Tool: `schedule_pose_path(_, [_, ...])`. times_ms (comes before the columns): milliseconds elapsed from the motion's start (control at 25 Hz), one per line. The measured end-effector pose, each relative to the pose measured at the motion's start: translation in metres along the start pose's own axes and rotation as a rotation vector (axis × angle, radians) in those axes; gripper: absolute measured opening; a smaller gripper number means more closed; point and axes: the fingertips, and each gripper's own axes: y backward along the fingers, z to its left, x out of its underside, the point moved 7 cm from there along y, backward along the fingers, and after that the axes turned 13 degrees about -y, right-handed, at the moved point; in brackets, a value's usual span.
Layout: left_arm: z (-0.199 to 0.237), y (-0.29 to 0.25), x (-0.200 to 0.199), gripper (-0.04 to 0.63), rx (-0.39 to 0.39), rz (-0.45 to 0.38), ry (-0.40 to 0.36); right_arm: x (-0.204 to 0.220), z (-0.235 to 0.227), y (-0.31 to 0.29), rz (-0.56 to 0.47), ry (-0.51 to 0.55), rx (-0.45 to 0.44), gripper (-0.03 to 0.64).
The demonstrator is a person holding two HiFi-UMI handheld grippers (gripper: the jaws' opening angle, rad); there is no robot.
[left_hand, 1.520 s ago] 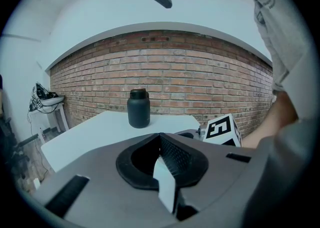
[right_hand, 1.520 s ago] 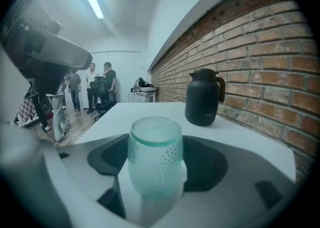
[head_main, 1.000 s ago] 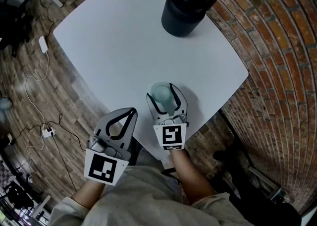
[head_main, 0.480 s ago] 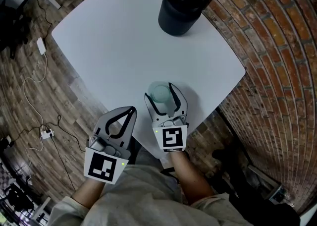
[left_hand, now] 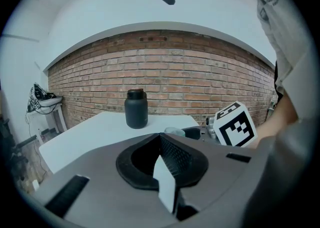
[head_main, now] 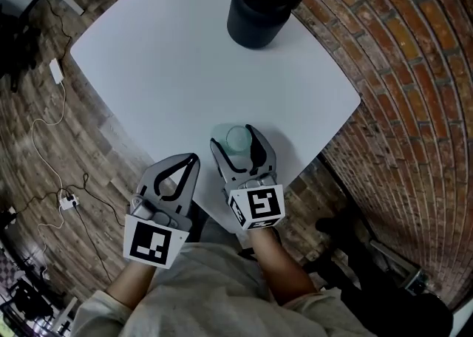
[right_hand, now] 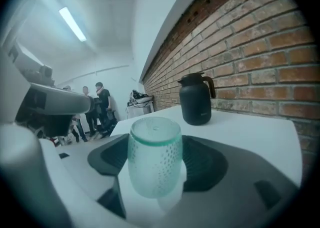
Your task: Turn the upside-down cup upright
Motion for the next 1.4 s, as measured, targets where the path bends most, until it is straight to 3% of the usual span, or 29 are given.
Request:
schedule_pose_path(280, [0.001, -0.003, -0.001, 0.011, 0.008, -0.004, -0.004, 0.000, -0.007, 0.001, -0.030, -0.204, -0.018, 0.328])
schedule_pose_path(600, [0.002, -0.007, -0.002, 0.011, 0.020, -0.002, -0.010, 0.002, -0.020, 0.003, -0.118, -0.531, -0.093, 0.328])
schedule_pose_path(800, [0.003, -0.010, 0.001, 0.011, 0.019, 0.007, -0.015, 0.006, -0.023, 0.004, -0.139, -0.653, -0.131, 0.328])
schedule_pose_path(1080, [0.001, -0.017, 0.007, 0.011, 0.047, 0.028, -0.039, 0.010, -0.025, 0.009, -0.165, -0.773, -0.154, 0.328])
schedule_pose_path(1320, [-0.004, -0.028, 0.016, 0.015, 0.112, 0.050, -0.100, 0.008, -0.024, 0.015, -0.178, -0.791, -0.158, 0.328])
schedule_pose_path(1360, [-0.006, -0.030, 0.018, 0.024, 0.135, 0.053, -0.108, 0.008, -0.024, 0.016, -0.180, -0.794, -0.159, 0.328])
schedule_pose_path(1400, [-0.009, -0.032, 0.020, 0.085, 0.160, 0.058, -0.114, 0.008, -0.024, 0.017, -0.181, -0.797, -0.159, 0.328])
